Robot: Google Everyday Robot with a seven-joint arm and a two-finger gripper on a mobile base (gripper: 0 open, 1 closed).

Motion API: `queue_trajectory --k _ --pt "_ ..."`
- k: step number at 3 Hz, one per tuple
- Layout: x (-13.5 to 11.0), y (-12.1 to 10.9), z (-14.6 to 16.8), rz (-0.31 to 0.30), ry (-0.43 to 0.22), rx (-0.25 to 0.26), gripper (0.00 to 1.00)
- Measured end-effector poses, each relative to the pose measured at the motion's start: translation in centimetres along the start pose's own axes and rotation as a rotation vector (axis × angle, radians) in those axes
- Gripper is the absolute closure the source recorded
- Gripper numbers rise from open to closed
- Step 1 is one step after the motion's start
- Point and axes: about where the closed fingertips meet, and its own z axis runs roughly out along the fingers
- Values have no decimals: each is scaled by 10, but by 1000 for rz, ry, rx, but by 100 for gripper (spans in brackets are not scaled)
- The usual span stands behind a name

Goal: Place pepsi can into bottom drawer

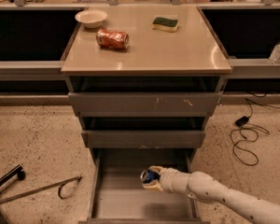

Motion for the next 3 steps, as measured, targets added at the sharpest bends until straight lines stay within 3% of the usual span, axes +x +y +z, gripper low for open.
queue_trajectory --k 1,2,3 --pt "48 11 30 59 11 -26 100" --pt "69 11 53 114 20 -112 100" --pt "66 18 51 112 12 -156 100"
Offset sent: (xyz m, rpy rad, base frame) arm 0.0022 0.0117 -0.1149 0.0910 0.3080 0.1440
